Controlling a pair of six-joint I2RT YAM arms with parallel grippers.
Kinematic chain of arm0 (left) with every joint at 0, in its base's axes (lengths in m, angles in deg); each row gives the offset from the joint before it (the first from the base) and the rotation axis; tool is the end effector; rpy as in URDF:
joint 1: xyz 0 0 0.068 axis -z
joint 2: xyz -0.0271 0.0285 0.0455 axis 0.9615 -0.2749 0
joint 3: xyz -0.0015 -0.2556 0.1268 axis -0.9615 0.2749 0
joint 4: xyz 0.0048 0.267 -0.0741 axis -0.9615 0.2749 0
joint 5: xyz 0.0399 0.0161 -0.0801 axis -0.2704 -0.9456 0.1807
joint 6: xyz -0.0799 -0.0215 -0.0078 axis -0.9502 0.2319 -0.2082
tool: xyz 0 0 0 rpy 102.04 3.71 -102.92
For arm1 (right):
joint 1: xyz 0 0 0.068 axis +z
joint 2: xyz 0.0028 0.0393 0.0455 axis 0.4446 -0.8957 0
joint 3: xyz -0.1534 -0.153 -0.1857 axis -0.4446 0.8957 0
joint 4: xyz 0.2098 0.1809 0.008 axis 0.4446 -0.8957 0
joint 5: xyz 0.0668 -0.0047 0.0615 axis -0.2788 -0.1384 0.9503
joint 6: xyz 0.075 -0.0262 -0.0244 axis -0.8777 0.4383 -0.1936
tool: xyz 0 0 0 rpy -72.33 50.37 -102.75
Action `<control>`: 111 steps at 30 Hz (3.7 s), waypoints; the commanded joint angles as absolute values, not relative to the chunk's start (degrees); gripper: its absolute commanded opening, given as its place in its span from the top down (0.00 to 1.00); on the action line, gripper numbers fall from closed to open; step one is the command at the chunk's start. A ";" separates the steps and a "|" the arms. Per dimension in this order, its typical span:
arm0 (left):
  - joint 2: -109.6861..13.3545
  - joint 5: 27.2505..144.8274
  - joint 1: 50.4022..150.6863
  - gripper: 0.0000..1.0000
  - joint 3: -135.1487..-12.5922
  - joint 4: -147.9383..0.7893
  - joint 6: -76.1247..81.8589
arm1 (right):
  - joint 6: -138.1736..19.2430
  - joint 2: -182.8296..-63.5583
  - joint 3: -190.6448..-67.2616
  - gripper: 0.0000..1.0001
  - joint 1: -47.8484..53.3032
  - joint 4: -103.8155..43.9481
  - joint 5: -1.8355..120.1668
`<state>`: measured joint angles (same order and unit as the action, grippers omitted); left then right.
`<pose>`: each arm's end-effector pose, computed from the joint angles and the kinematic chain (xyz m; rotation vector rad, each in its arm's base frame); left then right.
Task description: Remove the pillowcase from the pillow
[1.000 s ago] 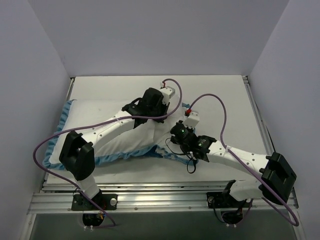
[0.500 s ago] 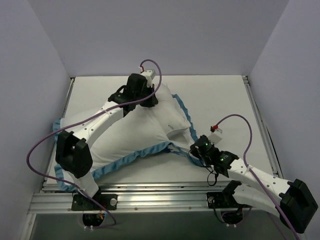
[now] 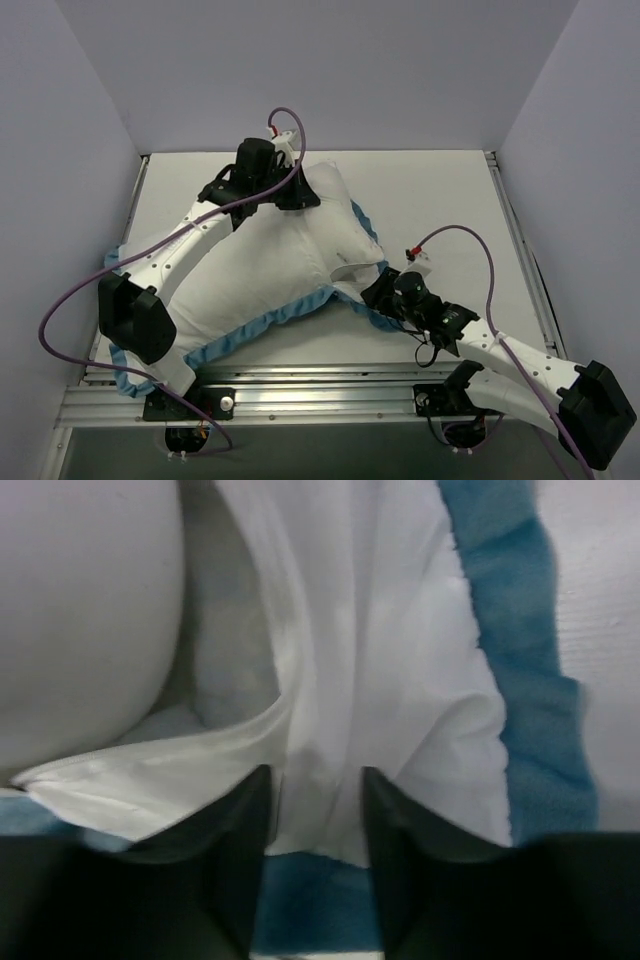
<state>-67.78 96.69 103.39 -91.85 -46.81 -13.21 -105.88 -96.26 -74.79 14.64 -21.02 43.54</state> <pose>0.3669 -0.2334 0.3566 0.2448 2.1845 -0.9285 0.1902 0.1522 0.1870 0.3184 2.0882 0.8974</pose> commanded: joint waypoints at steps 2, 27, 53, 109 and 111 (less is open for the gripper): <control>-64.60 99.43 108.23 0.94 -94.86 -53.46 -13.52 | -96.70 -90.91 -82.12 0.43 14.73 -24.14 46.78; -38.49 65.89 101.84 0.07 -54.26 -39.99 -26.08 | -77.43 -104.00 -95.60 0.67 14.56 -34.26 50.20; -27.62 72.76 113.94 0.06 -49.79 -48.26 -28.26 | -85.08 -101.34 -98.75 1.00 22.46 -29.87 45.72; -49.40 59.57 99.36 0.80 -49.59 -62.42 -33.46 | -78.14 -83.23 -119.43 0.81 22.82 -58.52 56.34; -46.61 62.30 99.88 0.56 -50.13 -60.15 -33.54 | -78.40 -84.12 -118.71 0.43 22.82 -59.30 55.58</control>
<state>-48.77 64.61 101.49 -47.28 -63.37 -35.66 -80.66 -83.76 -117.31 23.10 -63.18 50.51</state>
